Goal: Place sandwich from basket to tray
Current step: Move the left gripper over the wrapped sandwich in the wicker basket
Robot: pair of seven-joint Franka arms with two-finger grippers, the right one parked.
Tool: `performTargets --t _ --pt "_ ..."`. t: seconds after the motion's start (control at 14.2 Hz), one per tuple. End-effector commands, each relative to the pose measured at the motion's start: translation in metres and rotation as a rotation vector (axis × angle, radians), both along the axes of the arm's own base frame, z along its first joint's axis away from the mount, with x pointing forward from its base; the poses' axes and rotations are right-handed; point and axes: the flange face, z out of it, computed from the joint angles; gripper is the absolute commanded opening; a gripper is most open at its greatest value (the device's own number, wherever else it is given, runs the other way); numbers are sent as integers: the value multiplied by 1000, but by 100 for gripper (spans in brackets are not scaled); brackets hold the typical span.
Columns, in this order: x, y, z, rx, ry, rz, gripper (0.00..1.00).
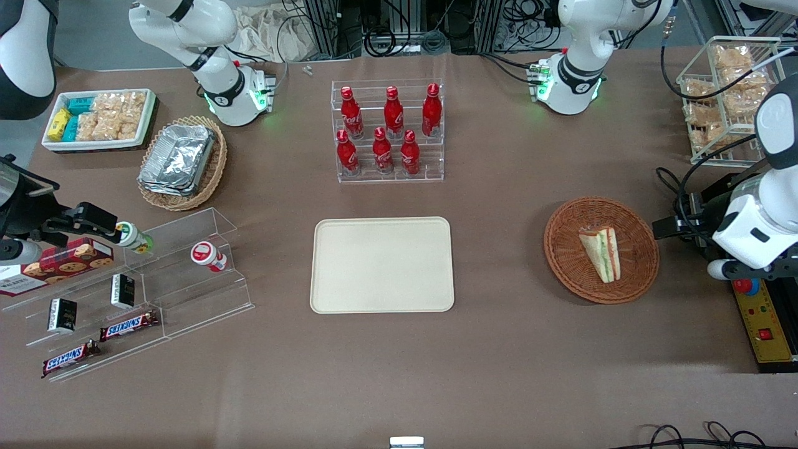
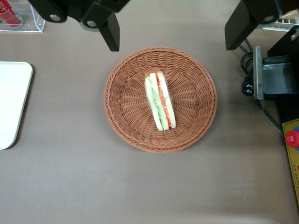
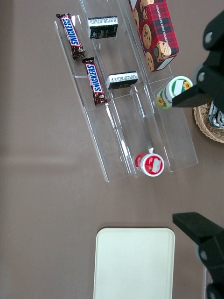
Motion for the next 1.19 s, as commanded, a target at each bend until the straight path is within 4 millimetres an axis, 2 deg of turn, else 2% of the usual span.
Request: performTargets --t 0.0,0.21,0.49,0.63,0.84,1.12 --pt "-9 -24 16 49 -9 -1 100" --pt "-8 -23 15 51 -8 3 100" --pt "-14 -19 1 64 24 72 100" --pt "-27 -15 -14 65 28 90 100" --pt "-54 -12 -51 65 -14 158 100" --pt "-64 -10 -93 69 -8 196 100"
